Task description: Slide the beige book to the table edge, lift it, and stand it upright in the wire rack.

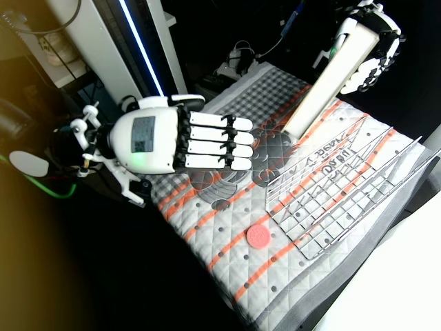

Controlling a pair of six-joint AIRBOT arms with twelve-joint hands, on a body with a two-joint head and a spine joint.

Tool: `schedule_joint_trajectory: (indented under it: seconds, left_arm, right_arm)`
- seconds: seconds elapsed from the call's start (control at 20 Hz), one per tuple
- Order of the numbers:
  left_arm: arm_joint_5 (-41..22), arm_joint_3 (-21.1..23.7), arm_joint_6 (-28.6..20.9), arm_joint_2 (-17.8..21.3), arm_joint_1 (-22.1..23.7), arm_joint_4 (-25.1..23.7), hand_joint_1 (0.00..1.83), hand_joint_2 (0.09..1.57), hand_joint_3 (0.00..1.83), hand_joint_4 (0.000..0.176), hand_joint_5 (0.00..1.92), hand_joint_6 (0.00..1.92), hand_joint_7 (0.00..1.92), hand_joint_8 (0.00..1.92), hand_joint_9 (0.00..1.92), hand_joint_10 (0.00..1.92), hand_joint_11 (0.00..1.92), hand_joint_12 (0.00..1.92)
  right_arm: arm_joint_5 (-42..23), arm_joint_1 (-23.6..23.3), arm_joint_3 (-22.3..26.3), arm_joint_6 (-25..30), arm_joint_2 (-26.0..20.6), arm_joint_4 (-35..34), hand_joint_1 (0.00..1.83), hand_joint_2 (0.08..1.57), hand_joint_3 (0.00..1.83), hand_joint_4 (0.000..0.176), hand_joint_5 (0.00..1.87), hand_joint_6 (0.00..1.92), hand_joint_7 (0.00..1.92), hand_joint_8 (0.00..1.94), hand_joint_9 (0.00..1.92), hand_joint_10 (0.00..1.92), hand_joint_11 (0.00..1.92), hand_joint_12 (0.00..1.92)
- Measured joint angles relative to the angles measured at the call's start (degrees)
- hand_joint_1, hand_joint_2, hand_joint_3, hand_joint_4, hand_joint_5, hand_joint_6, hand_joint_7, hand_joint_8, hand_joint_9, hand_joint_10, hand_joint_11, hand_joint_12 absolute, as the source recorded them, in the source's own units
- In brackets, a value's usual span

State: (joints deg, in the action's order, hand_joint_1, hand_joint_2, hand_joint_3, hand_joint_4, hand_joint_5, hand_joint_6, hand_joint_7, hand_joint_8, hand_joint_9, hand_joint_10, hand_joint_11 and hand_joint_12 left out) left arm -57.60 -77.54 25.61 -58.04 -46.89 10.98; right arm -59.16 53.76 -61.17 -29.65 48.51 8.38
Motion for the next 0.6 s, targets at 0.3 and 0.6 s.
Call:
schedule_joint_trajectory:
  seconds: [0.3,0.6]
  left_arm:
    - [-5.4,1.0,0.2,0.4,-0.5,3.1,1.39,1.07,0.0,0.0,0.97,0.83,1.05,0.83,1.11,1.01,1.16,0.88]
    - [-16.4,-1.4,-3.0,-1.2,5.2,6.3,1.25,1.1,0.0,0.0,0.92,1.01,1.12,0.84,1.37,0.24,1.17,0.73]
  right_arm:
    - [-0.1,0.0,0.0,0.0,-0.2,-0.3,0.0,1.3,0.0,0.0,0.37,0.01,0.39,0.01,0.4,0.02,0.41,0.03]
    - [-0.1,0.0,0.0,0.0,-0.2,-0.3,0.0,1.3,0.0,0.0,0.36,0.0,0.38,0.0,0.4,0.01,0.39,0.02]
